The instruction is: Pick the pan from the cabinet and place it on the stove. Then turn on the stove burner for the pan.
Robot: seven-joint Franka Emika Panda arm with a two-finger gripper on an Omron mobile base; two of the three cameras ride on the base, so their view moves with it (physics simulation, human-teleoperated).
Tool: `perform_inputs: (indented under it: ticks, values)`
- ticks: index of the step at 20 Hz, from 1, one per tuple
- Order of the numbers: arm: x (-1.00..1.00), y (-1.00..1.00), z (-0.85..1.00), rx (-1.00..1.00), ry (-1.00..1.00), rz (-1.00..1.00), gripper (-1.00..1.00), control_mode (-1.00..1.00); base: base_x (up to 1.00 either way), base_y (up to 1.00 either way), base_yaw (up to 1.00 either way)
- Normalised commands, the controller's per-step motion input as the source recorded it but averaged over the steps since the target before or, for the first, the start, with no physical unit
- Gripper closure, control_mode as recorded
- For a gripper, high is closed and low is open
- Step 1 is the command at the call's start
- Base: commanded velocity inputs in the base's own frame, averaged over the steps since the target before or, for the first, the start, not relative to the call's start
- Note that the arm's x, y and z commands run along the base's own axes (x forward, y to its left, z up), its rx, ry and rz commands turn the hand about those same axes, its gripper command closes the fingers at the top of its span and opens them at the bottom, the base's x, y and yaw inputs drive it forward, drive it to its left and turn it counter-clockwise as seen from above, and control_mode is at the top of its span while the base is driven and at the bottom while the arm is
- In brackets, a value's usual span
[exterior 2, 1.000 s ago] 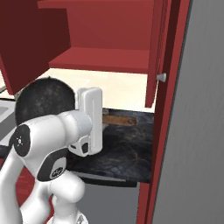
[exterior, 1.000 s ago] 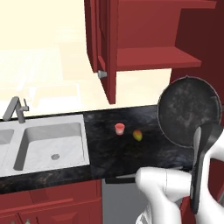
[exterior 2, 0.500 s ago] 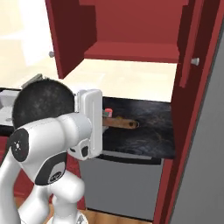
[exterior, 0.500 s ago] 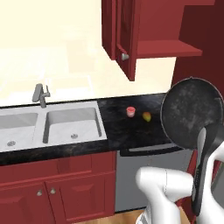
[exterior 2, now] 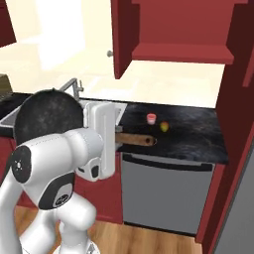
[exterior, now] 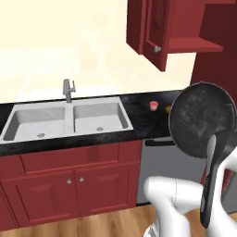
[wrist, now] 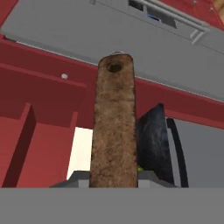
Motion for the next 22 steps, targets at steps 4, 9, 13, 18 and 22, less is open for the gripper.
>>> perform_inputs:
  ticks: [4, 9, 13, 18, 22]
  values:
    - [0.0, 0.0, 0.0, 0.0, 0.0, 0.0, 1.0, 1.0, -0.52, 0.43, 0.0]
    - [0.0, 0.0, 0.0, 0.0, 0.0, 0.0, 1.0, 1.0, -0.49, 0.37, -0.07]
    - [0.0, 0.0, 0.0, 0.0, 0.0, 0.0, 1.0, 1.0, -0.37, 0.18, -0.25]
    - [0.0, 0.0, 0.0, 0.0, 0.0, 0.0, 1.0, 1.0, -0.27, 0.29, -0.38]
    - [0.0, 0.0, 0.0, 0.0, 0.0, 0.0, 1.0, 1.0, -0.34, 0.33, -0.42]
